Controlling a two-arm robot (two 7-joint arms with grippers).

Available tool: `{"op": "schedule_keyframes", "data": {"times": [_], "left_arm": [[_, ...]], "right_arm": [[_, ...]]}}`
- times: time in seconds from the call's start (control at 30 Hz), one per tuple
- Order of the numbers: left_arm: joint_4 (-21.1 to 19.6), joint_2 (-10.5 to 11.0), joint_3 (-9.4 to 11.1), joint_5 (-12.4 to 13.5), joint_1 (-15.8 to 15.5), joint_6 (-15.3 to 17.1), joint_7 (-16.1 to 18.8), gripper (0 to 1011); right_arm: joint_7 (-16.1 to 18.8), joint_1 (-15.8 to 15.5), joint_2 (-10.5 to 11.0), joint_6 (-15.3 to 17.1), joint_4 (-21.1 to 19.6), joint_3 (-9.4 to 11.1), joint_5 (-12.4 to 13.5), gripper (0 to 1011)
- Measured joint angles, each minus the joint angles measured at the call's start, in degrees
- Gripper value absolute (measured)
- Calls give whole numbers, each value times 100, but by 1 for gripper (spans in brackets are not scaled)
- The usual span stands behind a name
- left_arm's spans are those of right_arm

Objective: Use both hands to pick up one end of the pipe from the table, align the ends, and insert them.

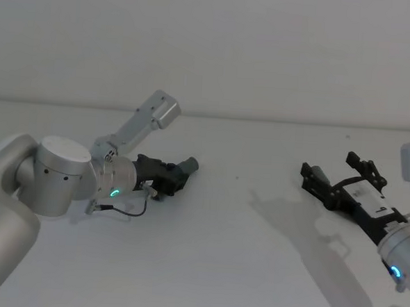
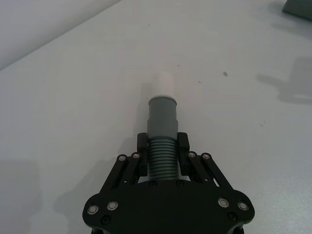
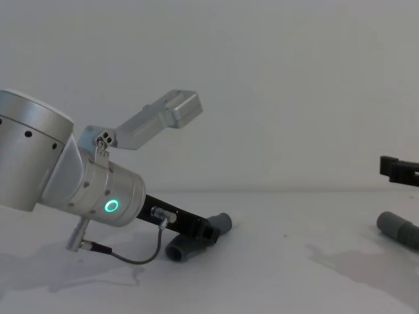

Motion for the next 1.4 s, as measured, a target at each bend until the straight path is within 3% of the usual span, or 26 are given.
{"op": "schedule_keyframes", "data": {"times": [0.3, 0.5, 0.87, 1.4], "left_arm": [[0, 0, 0, 0, 0, 0, 0, 342], [1, 0, 0, 0, 0, 0, 0, 343], [1, 0, 0, 0, 0, 0, 0, 342], [0, 0, 0, -1, 0, 0, 0, 342]], "right_arm": [[334, 110, 339, 703, 54, 221, 384, 1002], [537, 239, 572, 1007, 143, 245, 480, 1002], [1056, 695, 1051, 1205, 495, -11, 405, 1002], [1598, 1301, 1287, 1282, 1169, -446, 304, 1002]]}}
